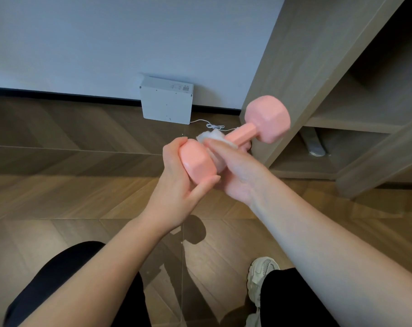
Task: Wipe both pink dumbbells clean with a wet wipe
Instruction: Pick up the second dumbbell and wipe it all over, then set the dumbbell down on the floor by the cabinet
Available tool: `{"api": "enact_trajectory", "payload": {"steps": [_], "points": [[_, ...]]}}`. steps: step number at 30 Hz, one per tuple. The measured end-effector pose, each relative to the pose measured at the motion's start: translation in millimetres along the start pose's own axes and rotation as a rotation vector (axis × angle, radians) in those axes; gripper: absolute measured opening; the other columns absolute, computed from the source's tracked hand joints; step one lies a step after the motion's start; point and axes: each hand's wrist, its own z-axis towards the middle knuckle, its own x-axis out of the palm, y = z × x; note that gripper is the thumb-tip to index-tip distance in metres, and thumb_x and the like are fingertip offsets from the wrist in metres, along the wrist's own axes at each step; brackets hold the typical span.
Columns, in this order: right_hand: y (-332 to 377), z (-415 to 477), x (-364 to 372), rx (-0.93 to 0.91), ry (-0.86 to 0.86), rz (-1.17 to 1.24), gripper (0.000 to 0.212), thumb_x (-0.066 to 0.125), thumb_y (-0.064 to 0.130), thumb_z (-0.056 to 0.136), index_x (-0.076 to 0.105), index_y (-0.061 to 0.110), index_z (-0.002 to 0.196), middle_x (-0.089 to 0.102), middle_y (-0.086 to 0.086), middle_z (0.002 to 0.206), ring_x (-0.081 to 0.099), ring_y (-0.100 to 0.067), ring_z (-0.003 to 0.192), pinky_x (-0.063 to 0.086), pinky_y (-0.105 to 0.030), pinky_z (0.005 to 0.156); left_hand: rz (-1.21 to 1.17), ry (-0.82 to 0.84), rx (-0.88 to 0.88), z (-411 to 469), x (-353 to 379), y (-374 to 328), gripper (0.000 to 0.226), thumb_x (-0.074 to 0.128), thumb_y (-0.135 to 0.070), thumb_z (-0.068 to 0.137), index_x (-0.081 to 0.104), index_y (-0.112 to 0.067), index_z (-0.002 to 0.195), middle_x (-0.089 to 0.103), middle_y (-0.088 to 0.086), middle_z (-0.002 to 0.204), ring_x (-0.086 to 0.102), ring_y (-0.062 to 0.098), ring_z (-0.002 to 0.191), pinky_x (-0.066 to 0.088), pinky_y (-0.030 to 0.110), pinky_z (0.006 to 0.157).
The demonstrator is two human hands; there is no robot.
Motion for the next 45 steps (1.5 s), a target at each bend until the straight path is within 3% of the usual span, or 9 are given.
{"api": "enact_trajectory", "payload": {"steps": [4,7,11,16,21,27,33,39,45], "points": [[-8,-5,3,0.029,-0.079,-0.006,0.045,0.079,0.033,0.077,0.06,0.047,0.04,0.075,0.005,0.07,0.067,-0.025,0.1,0.043,-0.059,0.101,0.018,-0.023,-0.035,1,2,2,0.076,0.064,-0.054,0.078,0.014,-0.04,0.133,0.035,-0.004,0.131,0.049,-0.002,0.111,0.046,0.015,0.087],[-9,-4,1,-0.035,-0.093,-0.131,0.015,0.075,0.034,0.084,0.064,0.043,0.081,0.074,0.009,0.083,0.063,-0.017,0.099,0.039,-0.053,0.103,-0.192,-0.05,-0.163,4,6,0,0.068,0.062,-0.047,0.081,0.018,-0.03,0.129,0.039,-0.008,0.124,0.05,-0.004,0.109,0.049,0.015,0.082],[-3,0,-10,-0.185,0.023,-0.429,0.013,0.06,0.028,0.097,0.066,0.025,0.085,0.056,0.025,0.049,0.05,0.007,0.049,0.039,-0.02,0.065,-0.516,-0.014,-0.303,18,1,-6,0.045,0.05,-0.041,0.089,0.047,-0.004,0.116,0.06,0.016,0.101,0.062,0.021,0.086,0.059,0.043,0.074],[5,4,-20,-0.297,0.078,-0.573,0.01,0.06,0.02,0.096,0.063,0.023,0.087,0.057,0.029,0.049,0.054,0.014,0.051,0.039,-0.003,0.051,-0.679,0.267,-0.605,27,-19,9,0.058,0.046,-0.062,0.084,0.056,-0.024,0.128,0.067,0.011,0.12,0.065,0.024,0.11,0.054,0.049,0.09],[14,11,-31,-0.253,0.109,-0.679,0.003,0.066,0.021,0.093,0.065,0.019,0.091,0.063,0.026,0.061,0.061,0.009,0.062,0.043,-0.006,0.055,-0.338,0.262,-0.473,76,-31,4,0.045,0.051,-0.065,0.082,0.069,-0.026,0.095,0.07,-0.007,0.105,0.063,0.013,0.103,0.047,0.031,0.086],[2,21,-49,-0.109,0.109,-0.921,0.017,0.068,0.037,0.088,0.068,0.029,0.074,0.063,0.025,0.066,0.058,0.008,0.068,0.04,-0.015,0.066,-0.25,0.429,-0.448,120,3,-2,0.027,0.065,-0.038,0.09,0.071,-0.013,0.101,0.075,0.009,0.103,0.068,0.026,0.101,0.049,0.04,0.095],[-3,51,-72,0.083,-0.057,-0.827,0.022,0.077,0.041,0.08,0.062,0.024,0.08,0.061,0.011,0.075,0.057,-0.006,0.074,0.044,-0.02,0.065,-0.536,0.187,-0.661,129,41,36,0.016,0.058,-0.019,0.096,0.064,-0.004,0.1,0.075,0.011,0.09,0.073,0.021,0.077,0.058,0.027,0.059],[-22,87,-117,0.31,-0.143,-0.754,0.035,0.074,0.024,0.086,0.054,0.015,0.112,0.059,-0.007,0.117,0.057,-0.023,0.109,0.049,-0.04,0.096,-0.463,0.179,-0.702,142,91,78,0.011,0.062,-0.016,0.094,0.066,-0.008,0.1,0.075,0.009,0.09,0.074,0.02,0.077,0.059,0.03,0.065],[-45,144,-197,0.089,-0.29,-1.07,0.034,0.064,0.016,0.093,0.058,0.005,0.124,0.063,-0.012,0.117,0.062,-0.026,0.105,0.046,-0.026,0.07,-0.332,0.127,-0.819,175,152,139,0.005,0.062,-0.013,0.094,0.063,-0.008,0.093,0.07,0.011,0.088,0.069,0.021,0.073,0.06,0.035,0.072]]}}
